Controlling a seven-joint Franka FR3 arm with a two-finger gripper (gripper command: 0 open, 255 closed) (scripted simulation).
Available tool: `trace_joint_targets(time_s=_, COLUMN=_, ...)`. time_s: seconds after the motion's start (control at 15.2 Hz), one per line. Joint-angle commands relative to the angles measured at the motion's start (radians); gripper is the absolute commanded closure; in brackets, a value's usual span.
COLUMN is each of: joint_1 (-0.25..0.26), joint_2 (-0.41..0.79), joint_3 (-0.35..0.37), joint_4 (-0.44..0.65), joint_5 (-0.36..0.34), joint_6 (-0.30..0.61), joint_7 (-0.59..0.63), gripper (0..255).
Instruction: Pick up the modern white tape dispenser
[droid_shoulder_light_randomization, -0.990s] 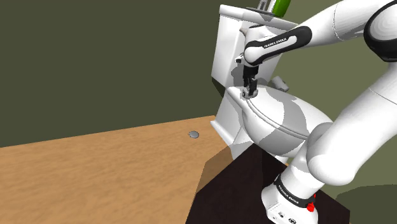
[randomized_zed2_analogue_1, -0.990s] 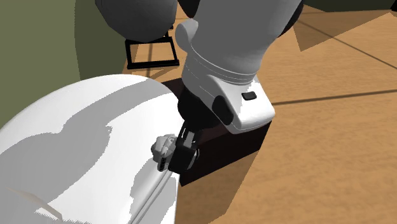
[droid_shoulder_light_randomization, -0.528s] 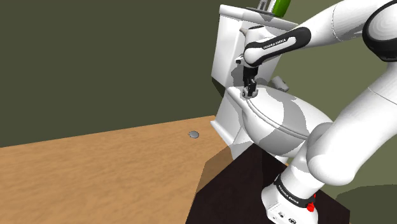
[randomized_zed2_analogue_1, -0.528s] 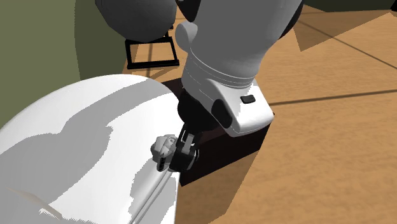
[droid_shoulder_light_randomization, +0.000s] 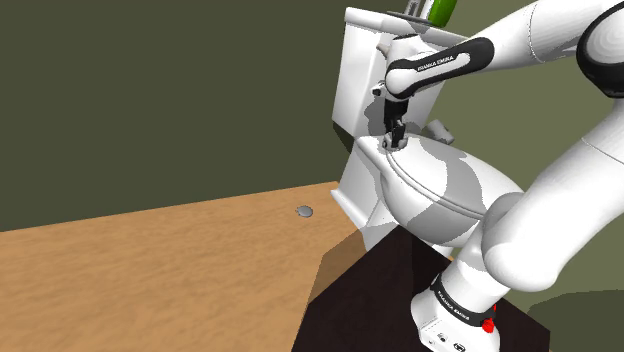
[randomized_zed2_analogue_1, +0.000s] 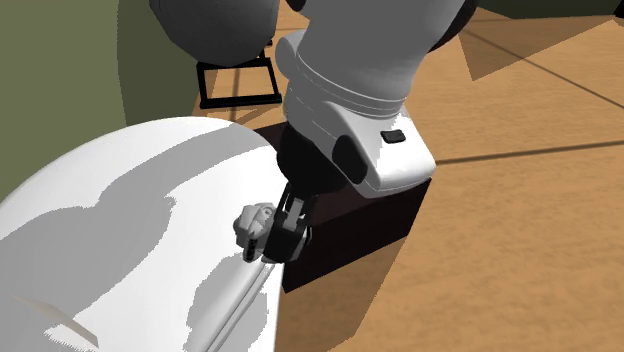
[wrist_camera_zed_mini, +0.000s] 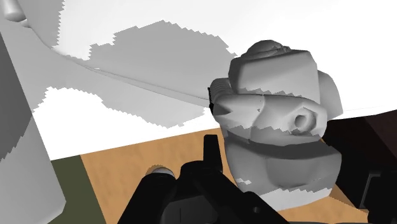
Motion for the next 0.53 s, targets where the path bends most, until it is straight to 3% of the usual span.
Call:
trace_joint_targets(time_s=0.0, joint_1=0.002, joint_2=-0.012, joint_3=0.004, joint_4=0.015, joint_5=0.000, joint_6=-0.027, joint_7=-0.003, gripper=255)
trace_joint_targets(time_s=0.46, joint_1=0.006, joint_2=-0.044, joint_3=0.018, joint_4=0.081, joint_5=0.002, joint_6=-0.120, joint_7=-0.022, gripper=255)
